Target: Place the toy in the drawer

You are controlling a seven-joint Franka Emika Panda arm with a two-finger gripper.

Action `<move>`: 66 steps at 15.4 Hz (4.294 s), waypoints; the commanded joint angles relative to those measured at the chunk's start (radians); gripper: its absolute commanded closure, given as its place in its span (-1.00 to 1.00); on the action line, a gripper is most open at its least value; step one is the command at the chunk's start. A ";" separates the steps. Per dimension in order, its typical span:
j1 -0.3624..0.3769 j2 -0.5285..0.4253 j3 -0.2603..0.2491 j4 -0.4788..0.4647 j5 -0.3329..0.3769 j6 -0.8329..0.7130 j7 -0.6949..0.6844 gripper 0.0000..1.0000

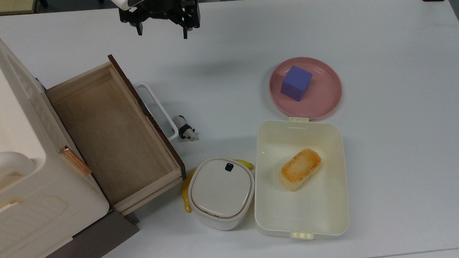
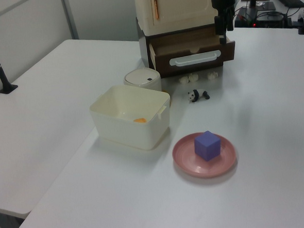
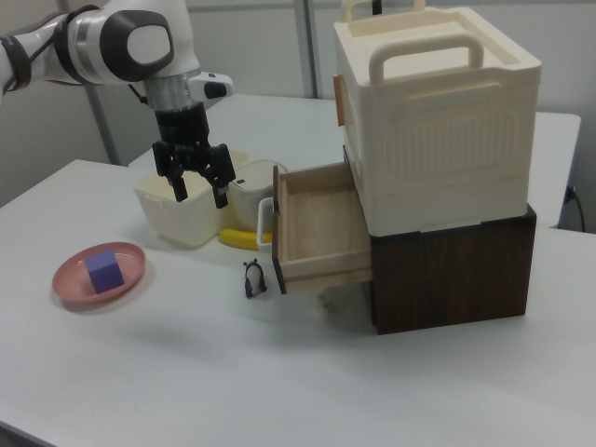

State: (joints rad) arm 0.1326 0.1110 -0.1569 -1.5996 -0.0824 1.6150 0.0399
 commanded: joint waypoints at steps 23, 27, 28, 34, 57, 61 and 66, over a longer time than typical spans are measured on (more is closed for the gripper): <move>0.091 0.076 -0.006 -0.161 0.029 0.239 -0.204 -1.00; 0.113 0.154 -0.006 -0.186 -0.006 0.391 -0.199 -0.79; 0.113 0.170 -0.006 -0.186 -0.011 0.429 -0.201 -0.75; 0.101 0.229 -0.006 -0.184 -0.100 0.560 -0.203 -0.61; 0.081 0.147 0.004 -0.062 0.195 0.070 -0.245 1.00; -0.005 0.108 -0.029 0.024 0.340 0.077 -0.230 1.00; -0.014 0.107 -0.099 0.062 0.337 0.328 -0.216 0.86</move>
State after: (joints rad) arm 0.1081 0.2149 -0.2162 -1.5602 0.2400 1.8298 -0.1750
